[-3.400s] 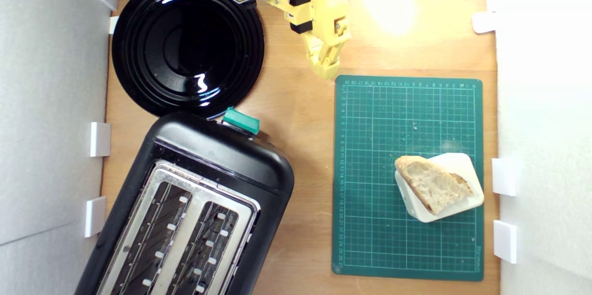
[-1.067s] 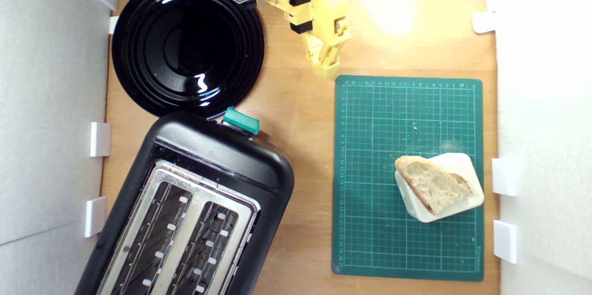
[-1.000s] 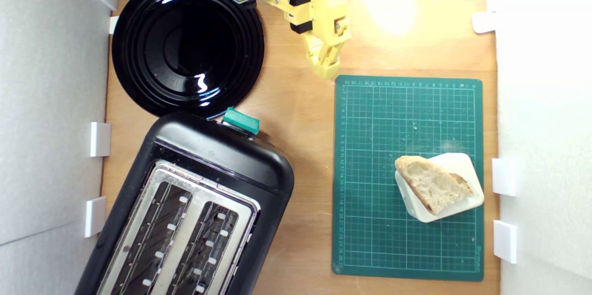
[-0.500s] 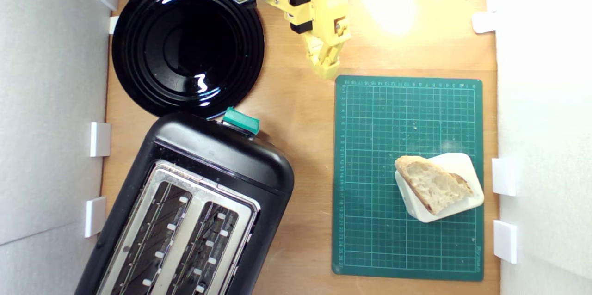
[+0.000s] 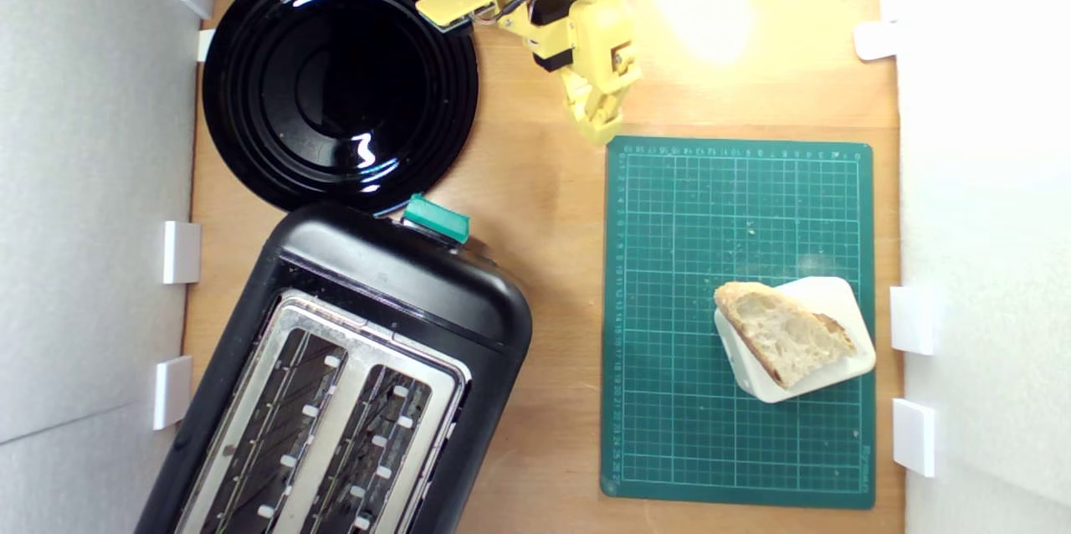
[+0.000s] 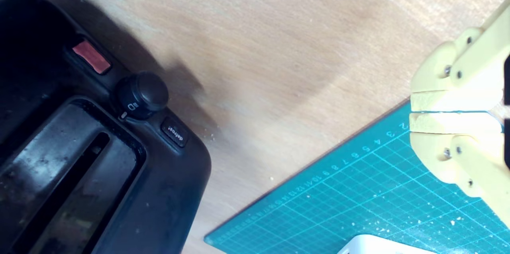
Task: Pick bread and place in toaster
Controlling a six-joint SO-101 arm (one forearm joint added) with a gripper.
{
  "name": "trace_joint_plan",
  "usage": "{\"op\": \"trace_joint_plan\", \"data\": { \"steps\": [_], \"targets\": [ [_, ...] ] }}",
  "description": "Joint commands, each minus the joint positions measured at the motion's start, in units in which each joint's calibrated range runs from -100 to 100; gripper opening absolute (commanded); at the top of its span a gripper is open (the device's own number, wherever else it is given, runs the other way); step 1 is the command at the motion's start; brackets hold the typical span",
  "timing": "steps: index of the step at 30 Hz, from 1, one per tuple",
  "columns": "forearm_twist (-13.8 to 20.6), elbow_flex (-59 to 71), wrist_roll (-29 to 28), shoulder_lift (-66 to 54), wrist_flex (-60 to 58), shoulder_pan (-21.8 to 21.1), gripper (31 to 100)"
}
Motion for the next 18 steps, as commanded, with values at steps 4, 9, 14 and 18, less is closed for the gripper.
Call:
{"op": "trace_joint_plan", "data": {
  "steps": [4, 9, 14, 18],
  "targets": [
    [-0.2, -1.1, 0.3, 10.6, -15.7, 0.0, 35.2],
    [-0.2, -0.9, -0.1, 24.2, -31.9, -0.2, 35.2],
    [-0.2, -1.0, -0.2, 38.8, -49.5, -0.2, 35.2],
    [0.6, -1.1, -0.3, 46.3, -60.2, -0.3, 35.2]
  ]
}}
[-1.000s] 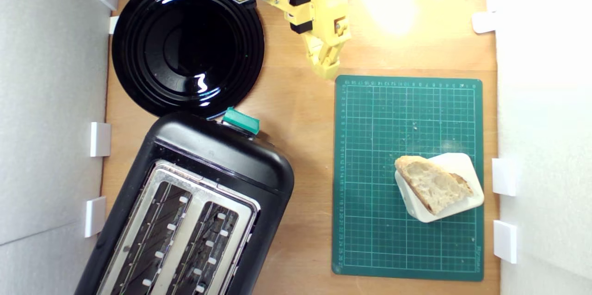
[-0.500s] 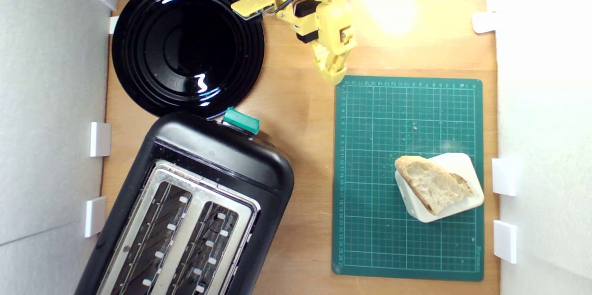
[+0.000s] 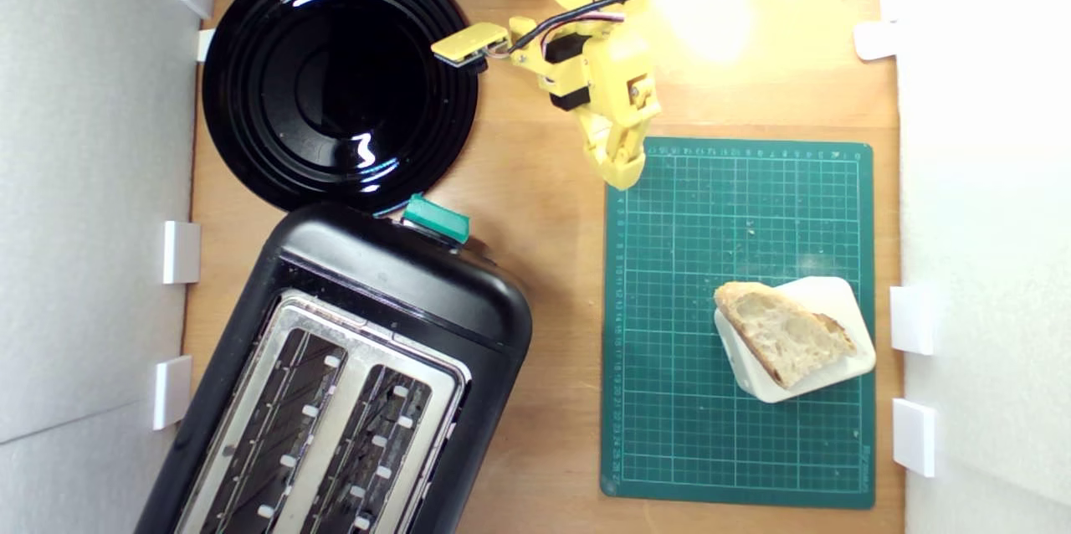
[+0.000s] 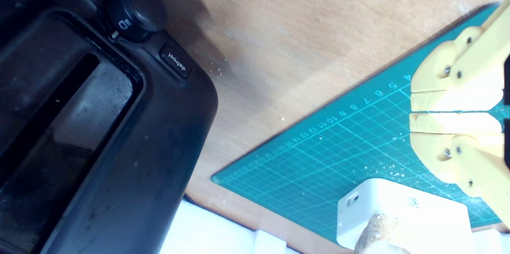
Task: Pick bread and place in toaster
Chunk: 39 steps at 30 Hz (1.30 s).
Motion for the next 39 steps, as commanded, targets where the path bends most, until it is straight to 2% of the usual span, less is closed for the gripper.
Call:
{"op": "trace_joint_plan", "data": {
  "steps": [1, 6, 10, 12, 16, 18, 22, 26, 39],
  "targets": [
    [0.7, -1.1, -0.9, 6.4, -11.5, -0.3, 35.2],
    [1.0, -1.1, -6.1, 10.9, -19.3, -0.3, 35.1],
    [11.2, -1.1, -7.7, 12.9, -21.9, -0.3, 35.0],
    [14.2, -1.1, -7.8, 13.9, -22.6, -0.3, 35.0],
    [18.1, -1.6, -7.4, 17.5, -27.1, -0.3, 35.1],
    [18.9, -1.8, -7.3, 20.0, -29.2, -0.2, 35.1],
    [18.3, -1.9, -6.7, 23.9, -35.3, 0.2, 35.0],
    [18.1, -2.1, -2.5, 27.3, -37.8, 0.3, 35.1],
    [17.9, -10.3, -2.9, 36.5, -40.8, 3.5, 35.3]
  ]
}}
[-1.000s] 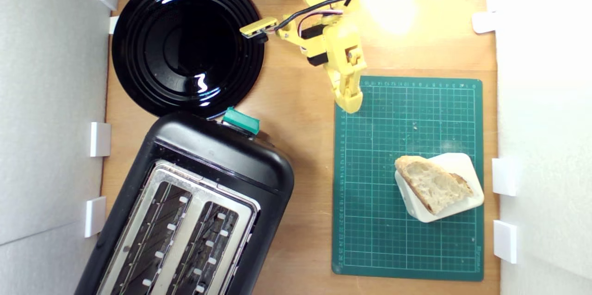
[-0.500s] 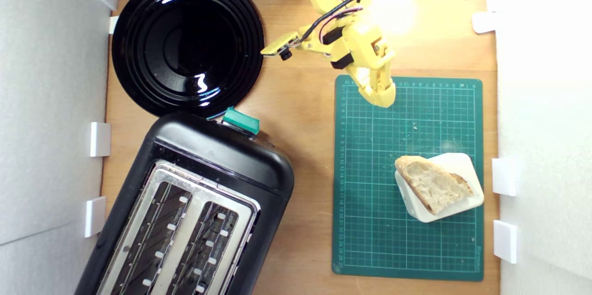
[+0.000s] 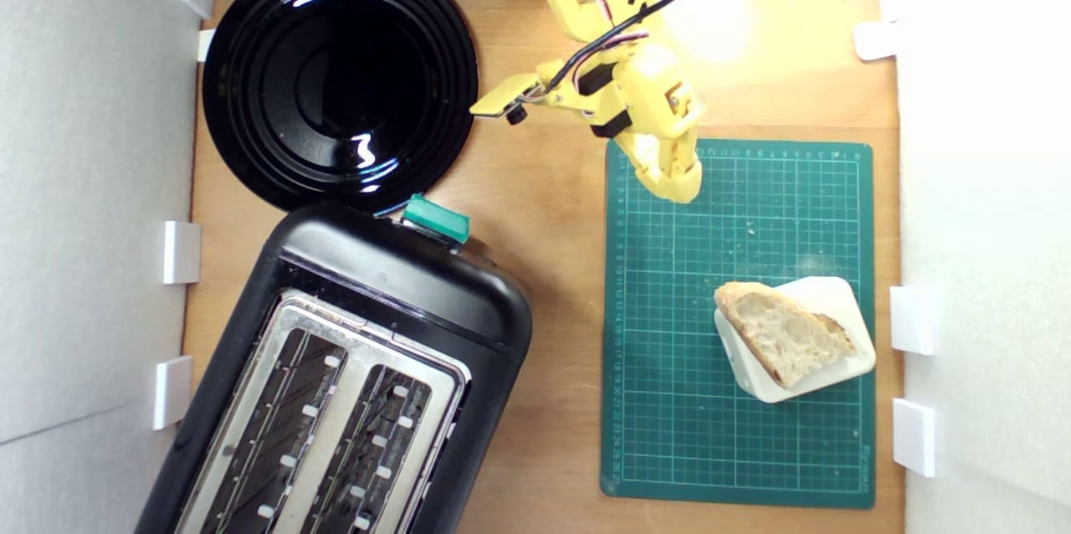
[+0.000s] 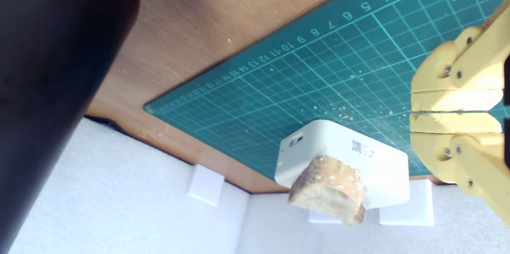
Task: Pick bread and place in toaster
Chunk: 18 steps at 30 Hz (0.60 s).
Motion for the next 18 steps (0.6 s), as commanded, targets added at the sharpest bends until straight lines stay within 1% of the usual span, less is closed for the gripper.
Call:
{"op": "trace_joint_plan", "data": {
  "steps": [1, 3, 5, 9, 10, 11, 15, 17, 18],
  "targets": [
    [0.0, -2.8, 0.2, 0.3, -2.1, 0.3, 35.3],
    [0.0, -3.2, 0.2, 0.7, -2.1, 0.3, 36.6],
    [0.0, -4.2, 0.2, 1.1, -2.2, 0.3, 43.5],
    [0.0, -4.2, 0.2, 1.2, -3.3, 0.4, 62.0],
    [0.0, -4.3, 0.2, 1.6, -3.4, 0.4, 67.8],
    [0.0, -4.4, 0.2, 2.2, -3.6, 0.4, 71.4],
    [0.0, -4.5, 0.2, 5.1, -7.5, 0.4, 82.4],
    [0.0, -5.4, 0.2, 6.1, -7.9, 0.6, 86.3],
    [0.0, -6.0, 0.1, 6.7, -8.4, 1.3, 87.7]
  ]
}}
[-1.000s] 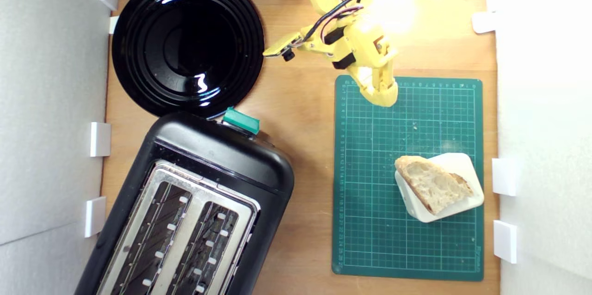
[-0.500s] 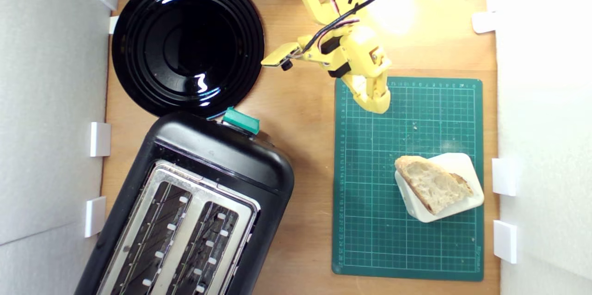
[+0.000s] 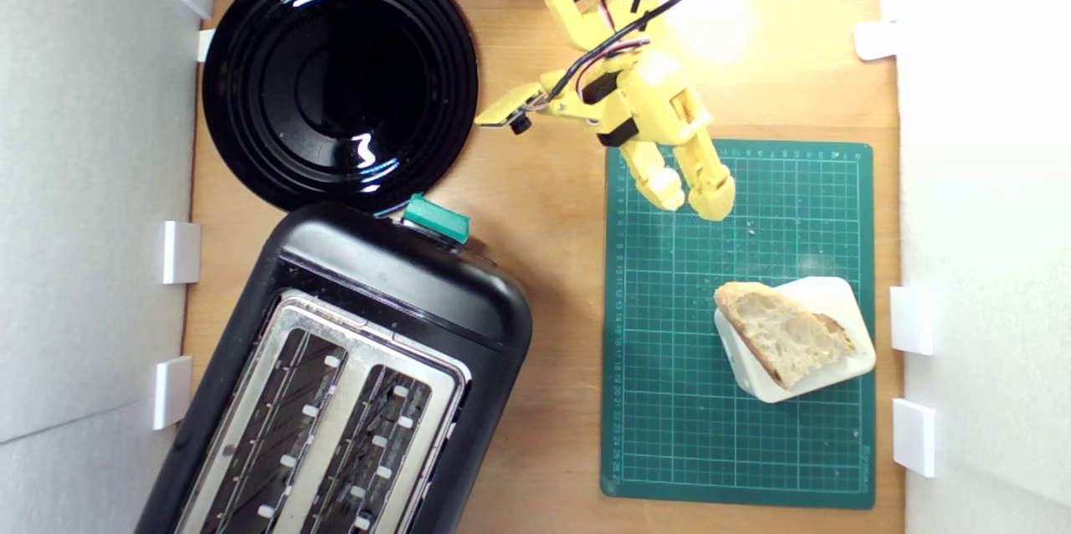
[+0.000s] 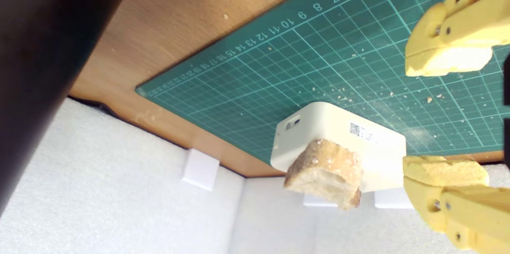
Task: Pick bread and place in toaster
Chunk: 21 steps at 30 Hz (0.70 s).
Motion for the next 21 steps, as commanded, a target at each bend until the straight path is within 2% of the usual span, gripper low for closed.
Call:
{"op": "trace_joint_plan", "data": {
  "steps": [1, 6, 10, 18, 21],
  "targets": [
    [-0.6, -3.8, -0.1, 0.9, -3.0, 1.6, 88.5],
    [-0.8, -7.0, -4.4, 1.6, -2.9, 2.3, 89.4],
    [-5.0, -7.5, -4.9, 1.7, -2.9, 1.7, 89.4],
    [-4.6, -7.4, -4.9, 1.8, -2.9, 1.5, 88.8],
    [-5.0, -7.5, -4.9, 1.8, -2.9, 0.0, 88.8]
  ]
}}
